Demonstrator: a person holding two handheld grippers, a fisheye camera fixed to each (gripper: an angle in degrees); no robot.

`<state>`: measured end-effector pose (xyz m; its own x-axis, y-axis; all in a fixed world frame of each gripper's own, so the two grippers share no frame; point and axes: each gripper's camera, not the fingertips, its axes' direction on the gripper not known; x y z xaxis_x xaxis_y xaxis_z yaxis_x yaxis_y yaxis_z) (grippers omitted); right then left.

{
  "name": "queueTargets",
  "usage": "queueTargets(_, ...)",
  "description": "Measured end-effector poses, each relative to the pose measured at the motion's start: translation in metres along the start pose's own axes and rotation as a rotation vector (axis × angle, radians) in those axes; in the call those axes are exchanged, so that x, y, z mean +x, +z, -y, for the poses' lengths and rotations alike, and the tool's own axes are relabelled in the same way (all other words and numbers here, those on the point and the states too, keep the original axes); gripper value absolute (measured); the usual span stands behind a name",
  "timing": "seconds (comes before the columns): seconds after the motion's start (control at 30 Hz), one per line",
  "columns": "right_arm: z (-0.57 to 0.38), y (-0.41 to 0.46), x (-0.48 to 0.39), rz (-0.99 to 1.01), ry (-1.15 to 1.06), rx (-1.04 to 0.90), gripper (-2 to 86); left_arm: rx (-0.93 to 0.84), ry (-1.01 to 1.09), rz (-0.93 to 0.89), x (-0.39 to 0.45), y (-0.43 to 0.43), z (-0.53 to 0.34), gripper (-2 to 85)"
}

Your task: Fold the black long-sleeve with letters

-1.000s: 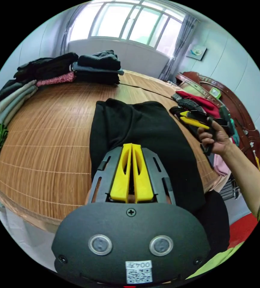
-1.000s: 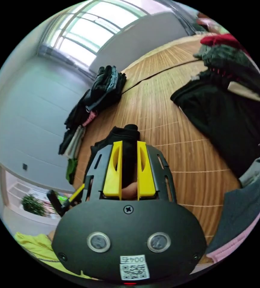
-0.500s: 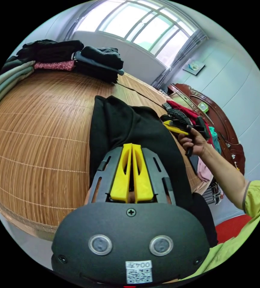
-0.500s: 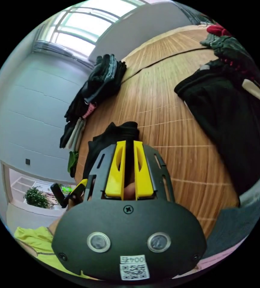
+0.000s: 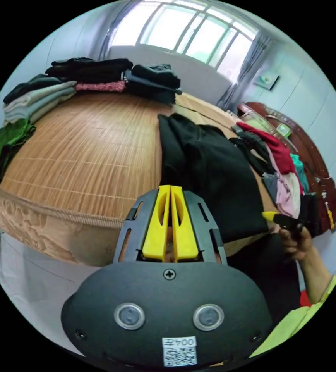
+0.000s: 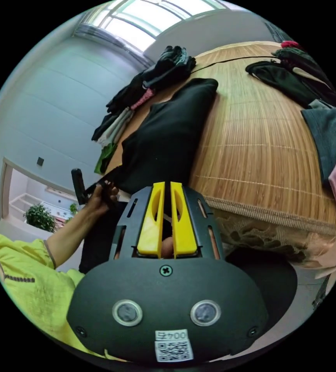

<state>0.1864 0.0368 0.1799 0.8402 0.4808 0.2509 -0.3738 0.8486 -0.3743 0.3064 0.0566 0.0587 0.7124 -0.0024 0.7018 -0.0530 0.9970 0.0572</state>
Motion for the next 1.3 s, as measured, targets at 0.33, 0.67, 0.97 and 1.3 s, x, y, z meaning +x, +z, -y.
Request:
queueTargets(0.33,-0.011,-0.005,0.040,-0.046,0.123,-0.012,10.9,-0.018,-0.317,-0.348,-0.051,-0.096,-0.055,1.9)
queueTargets(0.67,-0.005,0.009,0.065,0.154,0.269,-0.043,7.9,-0.147,-0.423,-0.533,-0.063,-0.108,-0.080,8.4)
queueTargets(0.97,-0.032,0.015,0.052,0.328,0.474,0.013,5.4,-0.196,-0.421,-0.655,-0.042,-0.110,-0.072,18.1)
queueTargets(1.3,-0.075,0.066,-0.008,0.364,0.380,-0.125,5.8,-0.046,-0.636,-0.707,-0.082,-0.151,-0.076,20.4)
